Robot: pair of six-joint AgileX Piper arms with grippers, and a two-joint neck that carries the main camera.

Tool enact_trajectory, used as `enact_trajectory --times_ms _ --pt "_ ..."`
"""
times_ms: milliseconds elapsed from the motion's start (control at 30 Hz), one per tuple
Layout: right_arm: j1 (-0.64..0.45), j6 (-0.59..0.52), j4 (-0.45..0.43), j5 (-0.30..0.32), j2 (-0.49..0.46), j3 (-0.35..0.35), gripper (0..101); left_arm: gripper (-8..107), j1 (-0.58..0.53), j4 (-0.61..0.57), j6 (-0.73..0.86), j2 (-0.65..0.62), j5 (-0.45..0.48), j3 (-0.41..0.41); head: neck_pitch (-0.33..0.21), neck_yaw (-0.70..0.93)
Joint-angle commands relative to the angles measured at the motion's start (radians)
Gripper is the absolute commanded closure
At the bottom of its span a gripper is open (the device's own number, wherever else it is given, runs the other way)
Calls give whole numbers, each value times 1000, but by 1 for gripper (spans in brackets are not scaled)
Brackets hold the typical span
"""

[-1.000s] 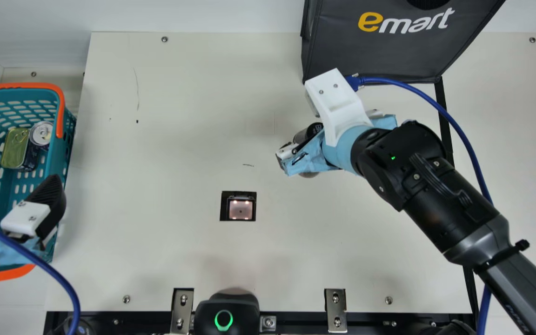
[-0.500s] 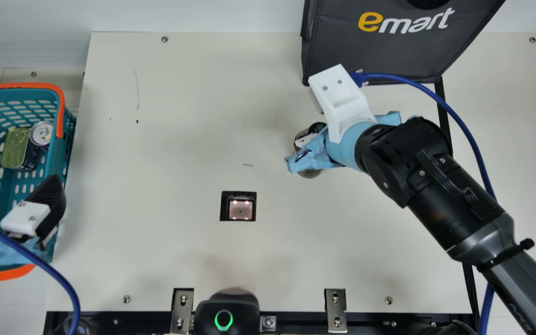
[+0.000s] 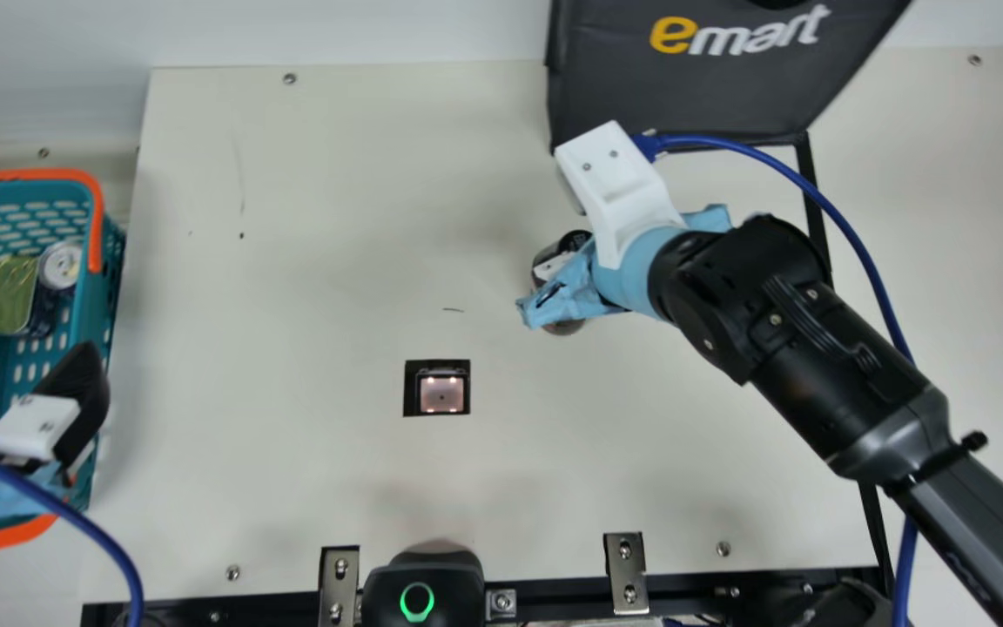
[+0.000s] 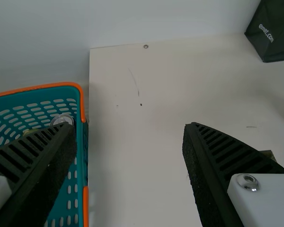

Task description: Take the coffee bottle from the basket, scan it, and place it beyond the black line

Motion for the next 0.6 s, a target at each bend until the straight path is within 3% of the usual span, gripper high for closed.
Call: enact_trajectory --times_ms 0,233,567 --pt "0 2 -2 -1 -3 2 101 9 0 0 0 0 0 0 -26 -90" --pt "-15 8 -8 4 -21 14 101 9 0 0 0 0 0 0 -26 -252" --pt "-79 -5 -18 14 -46 16 101 9 0 0 0 0 0 0 -26 -252"
